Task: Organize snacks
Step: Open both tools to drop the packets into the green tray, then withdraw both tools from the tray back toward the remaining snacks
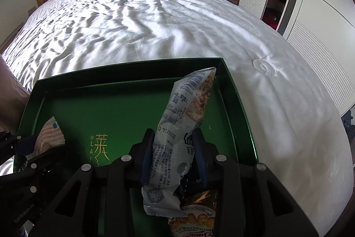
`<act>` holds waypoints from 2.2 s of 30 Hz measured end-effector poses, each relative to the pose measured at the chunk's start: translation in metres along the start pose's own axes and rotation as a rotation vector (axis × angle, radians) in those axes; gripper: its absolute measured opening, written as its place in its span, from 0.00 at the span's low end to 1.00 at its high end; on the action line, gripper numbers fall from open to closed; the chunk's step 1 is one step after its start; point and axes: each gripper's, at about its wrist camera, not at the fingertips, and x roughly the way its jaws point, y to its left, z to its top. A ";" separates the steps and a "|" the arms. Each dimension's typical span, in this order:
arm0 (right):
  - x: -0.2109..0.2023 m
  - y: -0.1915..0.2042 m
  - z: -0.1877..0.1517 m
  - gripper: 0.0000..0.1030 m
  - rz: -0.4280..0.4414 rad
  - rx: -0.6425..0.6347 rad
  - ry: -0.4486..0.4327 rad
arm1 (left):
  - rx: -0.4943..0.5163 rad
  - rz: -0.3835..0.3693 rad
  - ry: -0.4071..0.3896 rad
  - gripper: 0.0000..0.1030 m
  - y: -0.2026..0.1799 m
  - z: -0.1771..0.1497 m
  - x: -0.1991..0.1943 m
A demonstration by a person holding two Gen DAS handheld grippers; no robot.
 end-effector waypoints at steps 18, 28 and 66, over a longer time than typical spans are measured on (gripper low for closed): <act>-0.034 -0.003 0.010 1.00 -0.023 0.013 -0.030 | -0.014 0.035 -0.015 0.65 -0.002 0.016 -0.021; -0.118 -0.012 0.007 1.00 -0.039 0.055 -0.141 | 0.006 0.060 -0.125 0.65 -0.017 0.006 -0.098; -0.442 0.020 -0.170 1.00 0.074 -0.010 -0.446 | -0.107 0.330 -0.441 0.73 0.116 -0.303 -0.478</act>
